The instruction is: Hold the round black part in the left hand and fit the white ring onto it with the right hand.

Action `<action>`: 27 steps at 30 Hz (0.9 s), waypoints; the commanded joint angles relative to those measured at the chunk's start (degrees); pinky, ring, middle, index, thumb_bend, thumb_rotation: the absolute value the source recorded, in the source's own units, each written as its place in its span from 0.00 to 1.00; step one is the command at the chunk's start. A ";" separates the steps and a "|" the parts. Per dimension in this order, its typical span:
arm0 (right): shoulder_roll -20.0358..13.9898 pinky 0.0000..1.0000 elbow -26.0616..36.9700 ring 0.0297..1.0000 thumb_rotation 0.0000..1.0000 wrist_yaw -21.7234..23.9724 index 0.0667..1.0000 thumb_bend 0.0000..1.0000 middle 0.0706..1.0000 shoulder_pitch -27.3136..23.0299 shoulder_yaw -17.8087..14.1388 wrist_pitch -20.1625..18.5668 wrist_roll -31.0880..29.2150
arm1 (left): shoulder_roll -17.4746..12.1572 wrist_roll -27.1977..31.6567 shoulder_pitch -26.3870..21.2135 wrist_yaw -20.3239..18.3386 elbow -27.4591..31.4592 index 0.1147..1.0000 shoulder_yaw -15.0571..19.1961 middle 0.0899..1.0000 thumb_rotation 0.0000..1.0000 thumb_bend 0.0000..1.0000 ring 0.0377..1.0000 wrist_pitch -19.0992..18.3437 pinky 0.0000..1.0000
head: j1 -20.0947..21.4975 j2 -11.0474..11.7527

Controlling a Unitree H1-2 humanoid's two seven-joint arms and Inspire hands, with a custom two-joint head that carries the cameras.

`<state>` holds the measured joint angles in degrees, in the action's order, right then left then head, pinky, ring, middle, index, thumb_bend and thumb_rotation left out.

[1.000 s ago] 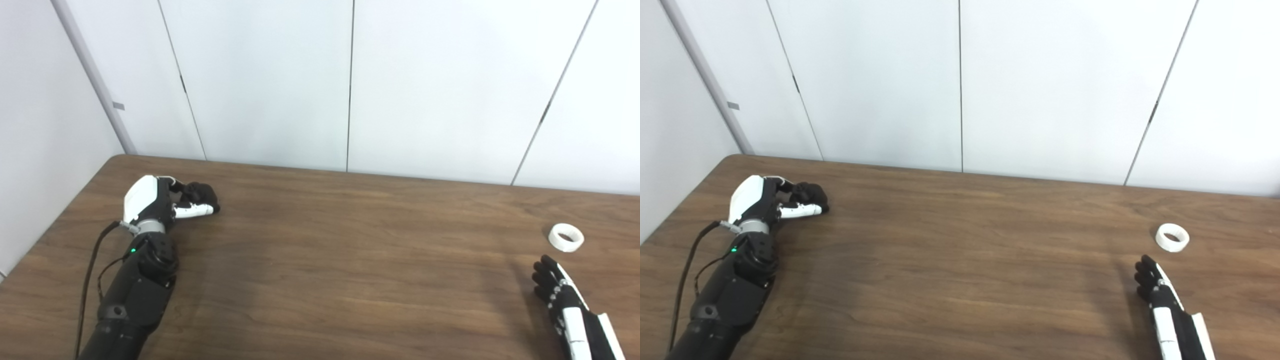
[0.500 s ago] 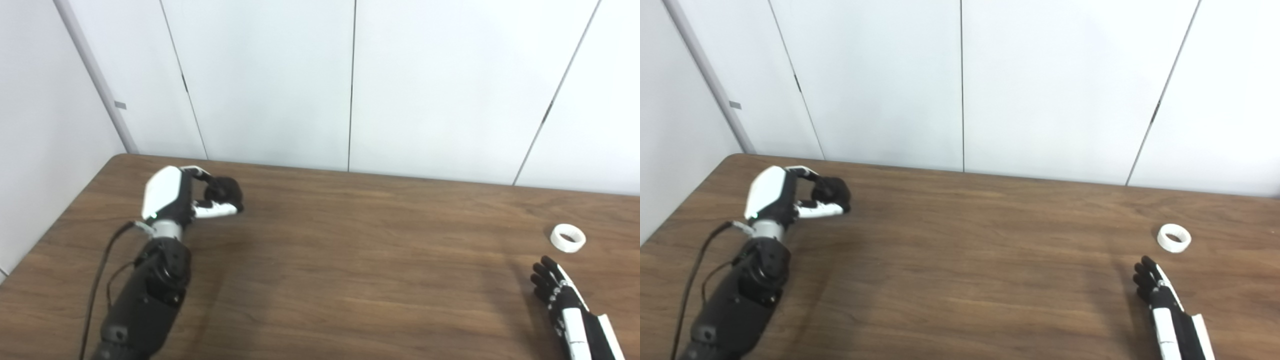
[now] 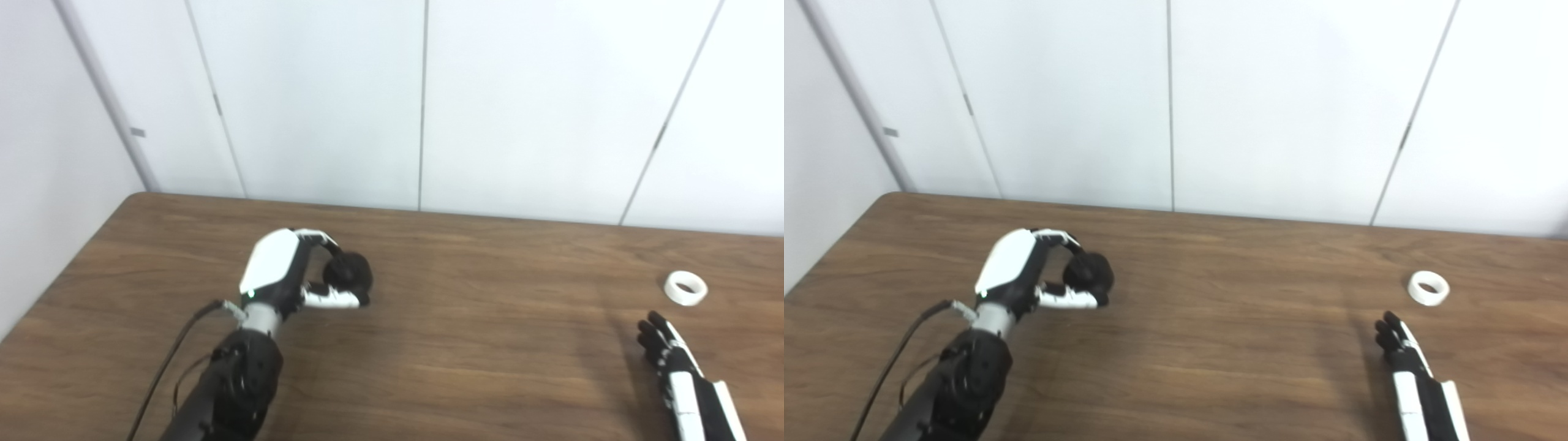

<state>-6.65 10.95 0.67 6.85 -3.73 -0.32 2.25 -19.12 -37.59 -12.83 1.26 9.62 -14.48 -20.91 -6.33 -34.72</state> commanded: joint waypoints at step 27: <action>5.08 0.94 10.36 0.93 1.00 -2.44 0.94 0.56 0.91 -2.83 3.25 -9.53 5.71 | 6.60 -8.48 12.51 -4.24 5.75 0.42 -8.73 0.81 0.05 0.52 0.93 12.15 1.00 | 8.77 -5.34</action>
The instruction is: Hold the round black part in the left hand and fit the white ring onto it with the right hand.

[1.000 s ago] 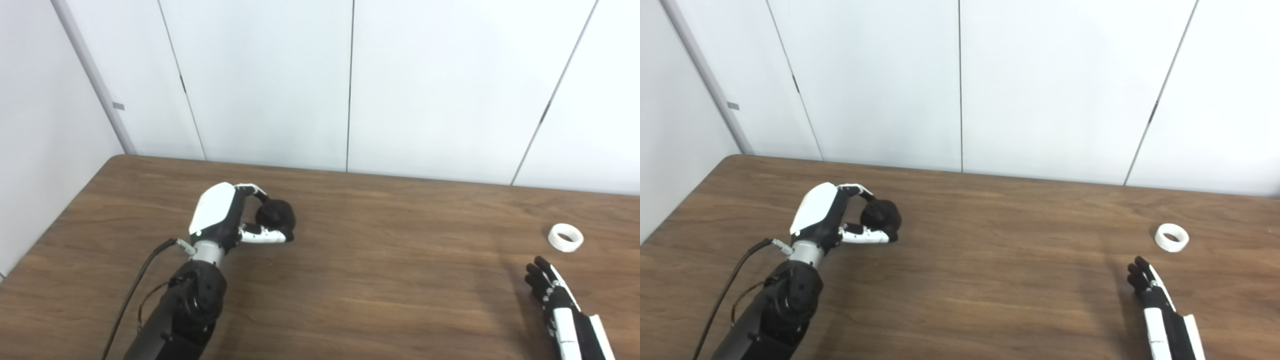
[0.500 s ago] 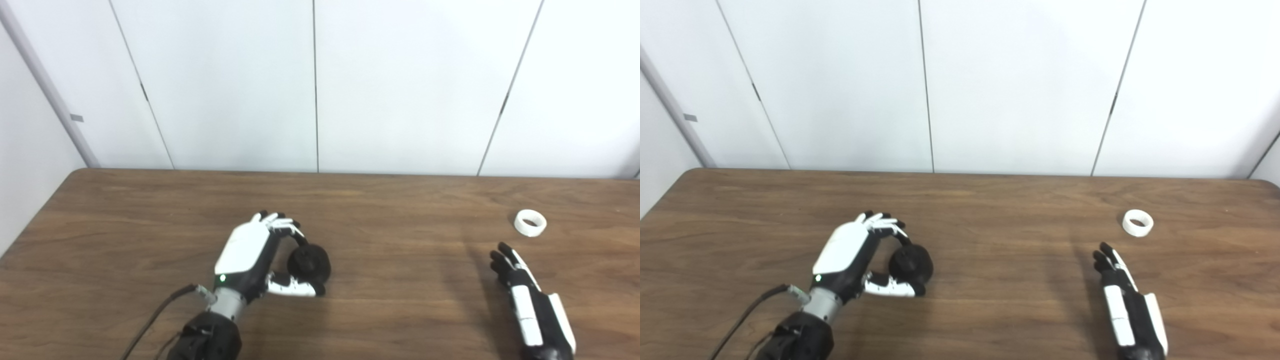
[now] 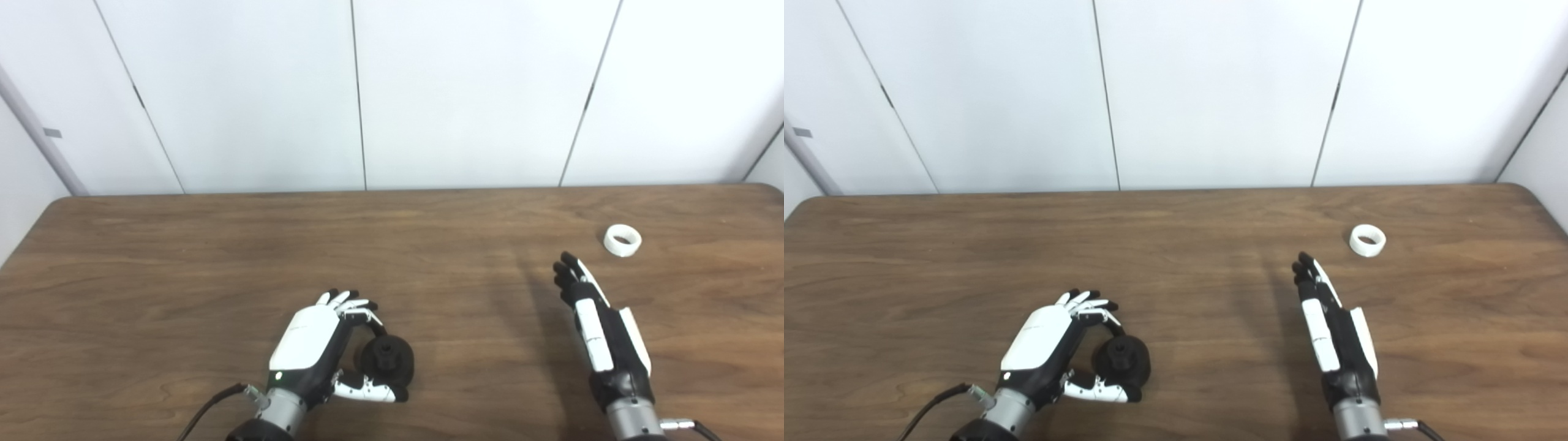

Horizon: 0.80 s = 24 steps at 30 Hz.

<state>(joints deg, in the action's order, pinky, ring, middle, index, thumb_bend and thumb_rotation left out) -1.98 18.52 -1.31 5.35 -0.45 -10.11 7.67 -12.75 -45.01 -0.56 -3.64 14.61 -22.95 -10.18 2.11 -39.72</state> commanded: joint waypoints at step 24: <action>-7.84 0.96 6.75 0.93 0.52 -2.96 0.77 0.61 0.88 -1.57 0.10 -4.29 21.04 | 1.66 -3.25 7.07 5.36 -3.28 0.42 0.68 0.80 0.05 0.52 0.91 7.29 1.00 | 3.11 -2.94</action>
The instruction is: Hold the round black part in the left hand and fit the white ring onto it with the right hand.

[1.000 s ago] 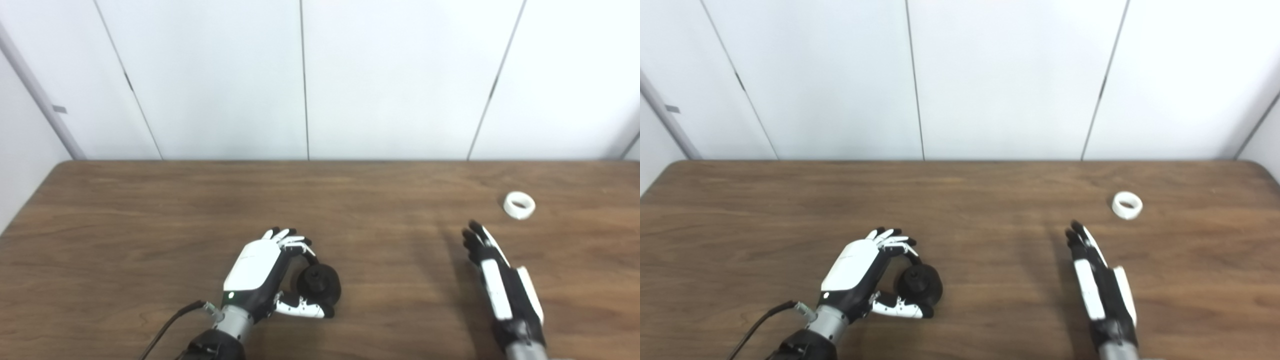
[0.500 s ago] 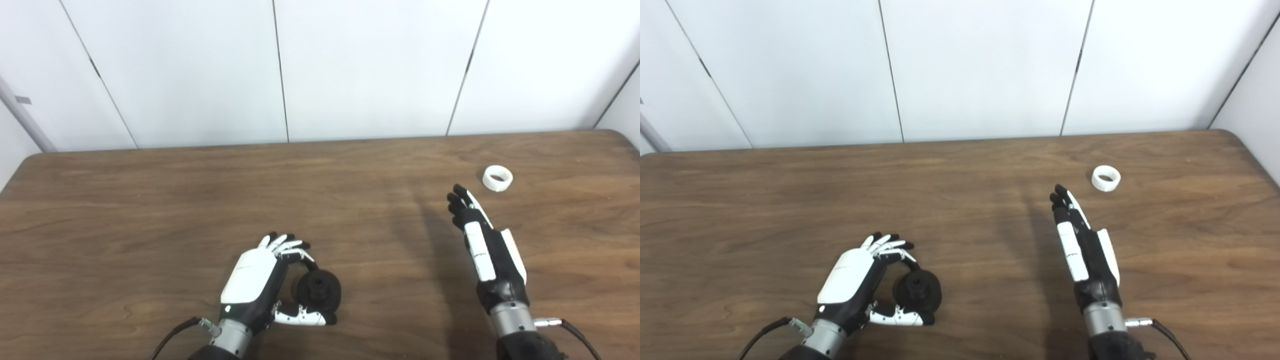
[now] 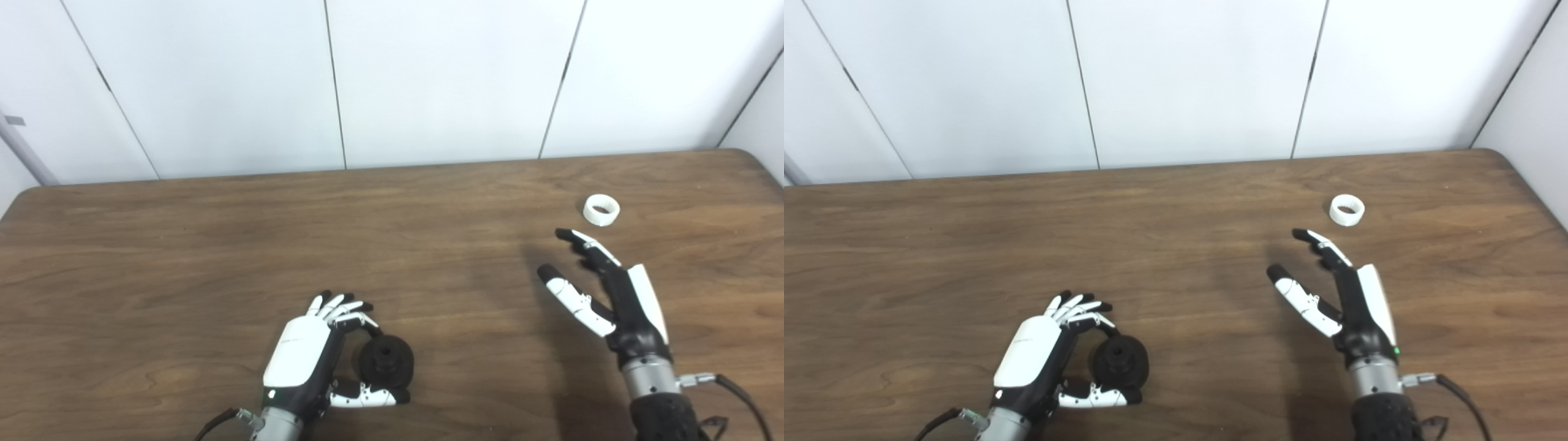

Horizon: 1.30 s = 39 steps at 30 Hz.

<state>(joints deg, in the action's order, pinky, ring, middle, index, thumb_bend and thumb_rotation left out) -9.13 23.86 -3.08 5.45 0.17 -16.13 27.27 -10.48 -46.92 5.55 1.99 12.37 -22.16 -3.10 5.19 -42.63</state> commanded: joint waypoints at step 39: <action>-19.22 0.99 -29.87 0.99 0.33 4.89 0.78 0.79 0.96 -31.13 -0.20 -9.12 7.42 | -1.01 -2.31 1.15 -1.70 0.31 0.42 0.40 0.78 0.05 0.52 0.89 1.49 1.00 | 7.08 -0.48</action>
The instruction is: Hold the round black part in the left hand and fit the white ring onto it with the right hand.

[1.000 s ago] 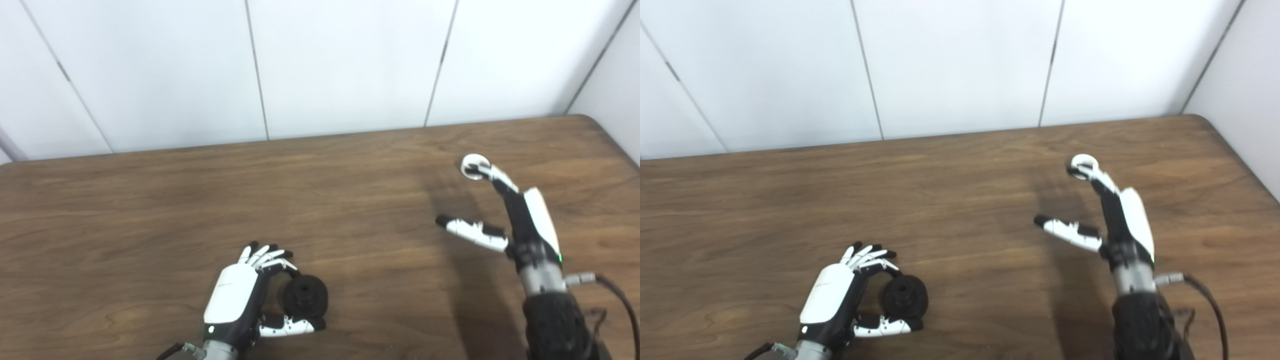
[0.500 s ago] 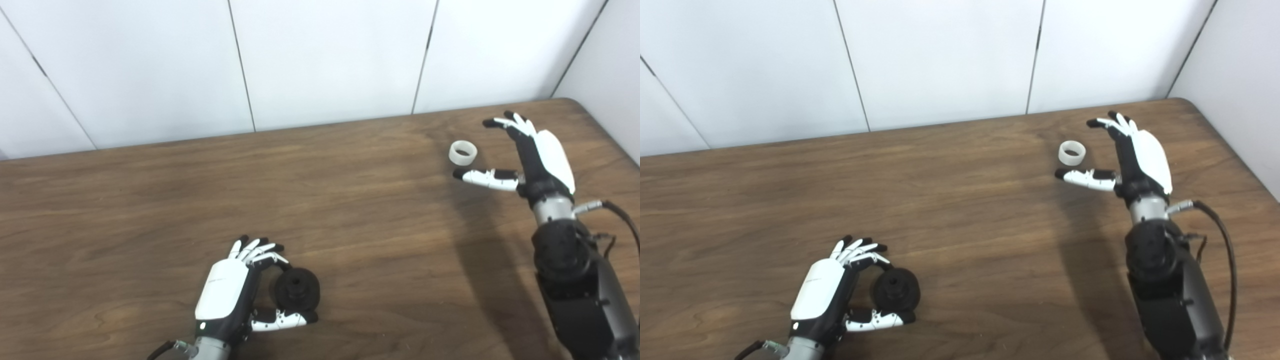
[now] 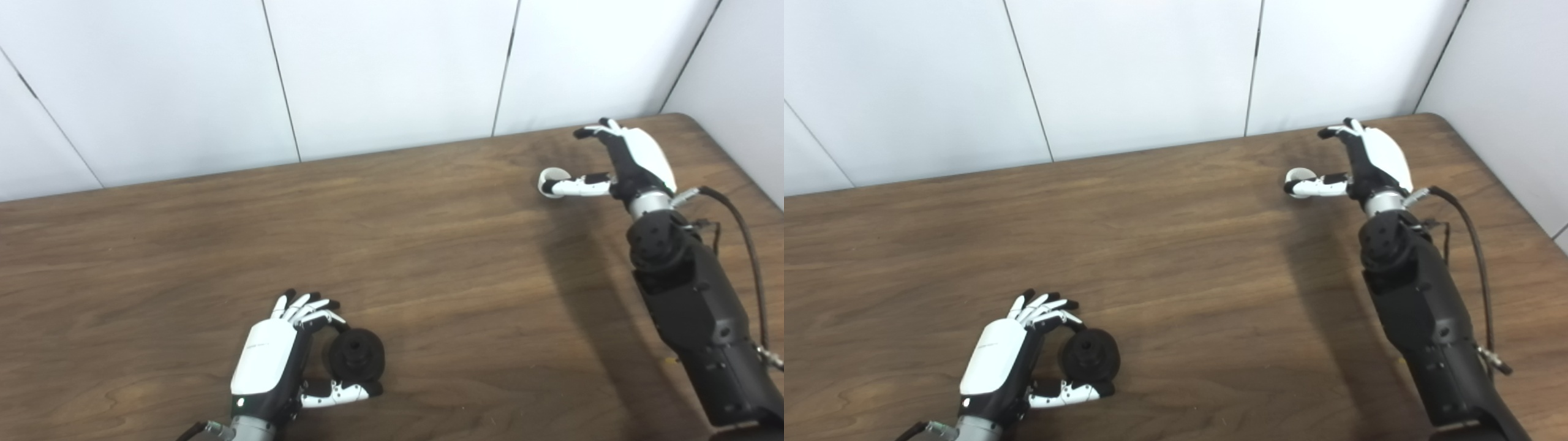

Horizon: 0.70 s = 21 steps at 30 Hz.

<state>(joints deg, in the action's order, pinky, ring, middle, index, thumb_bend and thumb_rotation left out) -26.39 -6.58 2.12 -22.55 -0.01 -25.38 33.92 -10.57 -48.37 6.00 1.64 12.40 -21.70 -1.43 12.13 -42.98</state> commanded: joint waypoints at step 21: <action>-1.82 1.00 -10.24 0.98 0.29 0.82 0.77 0.79 0.94 -6.85 3.36 -1.08 0.17 | -0.84 -0.55 1.02 -2.72 1.66 0.42 0.56 0.78 0.05 0.52 0.89 -0.44 1.00 | -0.04 -0.70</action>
<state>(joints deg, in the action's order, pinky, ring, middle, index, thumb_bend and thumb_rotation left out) -26.80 -17.55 4.30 -26.87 3.55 -26.69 33.98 -10.58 -48.36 6.59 0.58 13.21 -21.06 -1.45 12.13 -43.59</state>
